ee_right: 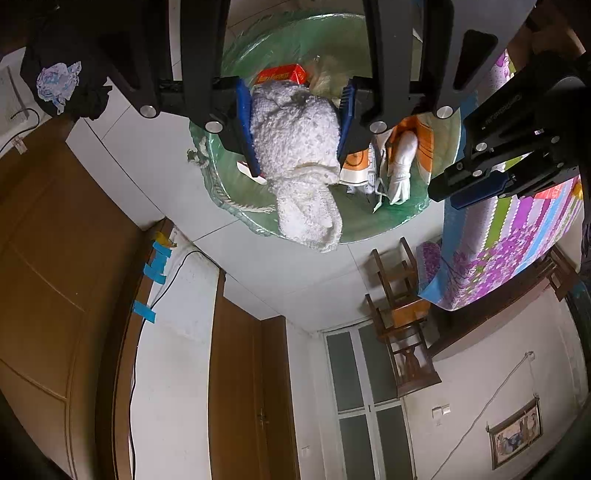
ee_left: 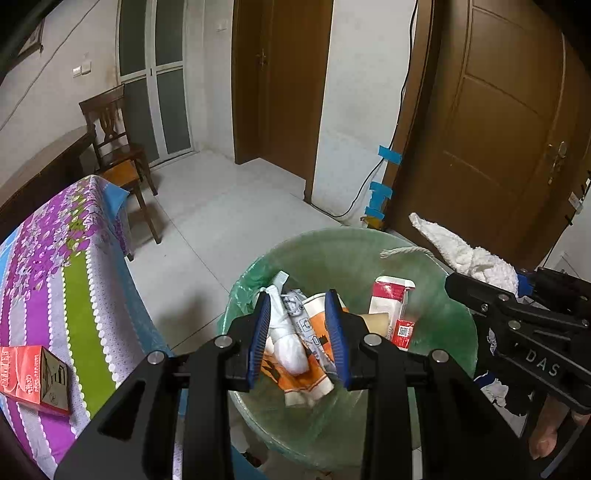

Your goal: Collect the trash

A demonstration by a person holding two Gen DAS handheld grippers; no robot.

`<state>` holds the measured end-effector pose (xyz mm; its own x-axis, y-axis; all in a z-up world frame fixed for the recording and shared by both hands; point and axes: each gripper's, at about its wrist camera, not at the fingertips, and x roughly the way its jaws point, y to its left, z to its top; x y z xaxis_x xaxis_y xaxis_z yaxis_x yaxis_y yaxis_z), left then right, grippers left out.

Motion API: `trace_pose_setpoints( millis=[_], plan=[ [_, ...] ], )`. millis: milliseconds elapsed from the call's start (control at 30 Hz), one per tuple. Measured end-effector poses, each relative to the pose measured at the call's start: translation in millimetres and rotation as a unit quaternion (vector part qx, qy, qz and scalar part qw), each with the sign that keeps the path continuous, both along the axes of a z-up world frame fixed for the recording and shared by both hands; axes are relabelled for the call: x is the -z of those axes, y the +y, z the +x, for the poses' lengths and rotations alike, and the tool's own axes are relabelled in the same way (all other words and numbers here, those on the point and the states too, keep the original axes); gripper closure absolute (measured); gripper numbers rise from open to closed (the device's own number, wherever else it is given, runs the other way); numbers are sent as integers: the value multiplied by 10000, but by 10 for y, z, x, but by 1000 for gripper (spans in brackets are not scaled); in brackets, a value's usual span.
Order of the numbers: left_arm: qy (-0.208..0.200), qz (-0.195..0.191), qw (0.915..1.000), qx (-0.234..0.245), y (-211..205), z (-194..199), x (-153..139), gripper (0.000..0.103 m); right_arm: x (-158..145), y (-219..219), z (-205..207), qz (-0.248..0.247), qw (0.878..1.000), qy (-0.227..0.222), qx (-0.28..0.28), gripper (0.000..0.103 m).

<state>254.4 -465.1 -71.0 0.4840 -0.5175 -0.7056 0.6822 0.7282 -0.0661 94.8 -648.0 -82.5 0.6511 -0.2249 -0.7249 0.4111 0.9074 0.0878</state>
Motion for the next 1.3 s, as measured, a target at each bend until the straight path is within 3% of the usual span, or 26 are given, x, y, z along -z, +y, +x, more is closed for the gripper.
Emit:
trace_pose_setpoints(
  millis=[67,100,133,167,200,333,467,533,667,800,967,1067,1167,1300],
  plan=[
    [-12,25,10000,10,-9,-7,11,73,-3,-3,19,-11,10000,-8,-13,64],
    [-20,51,10000,19,-19,-11,15,71,-6,-12,6,-24,10000,-27,0,57],
    [-24,65,10000,7,-24,-18,14,58,-14,-13,-2,-25,10000,-79,18,50],
    [-21,62,10000,-12,-15,-7,14,48,-27,-15,-26,-25,9999,-121,41,37],
    [-44,44,10000,-46,-4,2,6,33,-38,-17,-36,-26,9999,-153,66,35],
    [-32,-9,9999,-103,49,-3,-27,21,-63,-15,-87,-2,9998,-190,65,35],
    [13,-69,9999,-121,138,-42,-68,17,-130,79,-234,6,9993,-365,3,30],
    [-40,-167,9997,-151,238,-110,-118,7,-204,190,-391,-61,9986,-531,-41,27],
    [-153,-443,9989,-93,519,-305,-260,6,-394,580,-867,-443,9934,-1049,-158,16],
    [-600,-862,9943,-157,1028,-598,-504,6,-500,1051,-1412,-835,9846,-1522,-219,5],
    [-854,-1320,9872,-267,1619,-935,-705,6,-541,1497,-1974,-1026,9765,-1887,-172,5],
    [-859,-1261,9875,-395,1822,-1113,-722,5,-564,1695,-2247,-1069,9728,-2054,-109,5],
    [-1206,-1049,9848,-677,2002,-1377,-708,5,-530,1854,-2497,-1047,9712,-2138,22,5],
    [-1302,-1084,9840,-545,2149,-1643,-685,5,-445,1979,-2744,-1003,9715,-2144,125,5]
  ],
)
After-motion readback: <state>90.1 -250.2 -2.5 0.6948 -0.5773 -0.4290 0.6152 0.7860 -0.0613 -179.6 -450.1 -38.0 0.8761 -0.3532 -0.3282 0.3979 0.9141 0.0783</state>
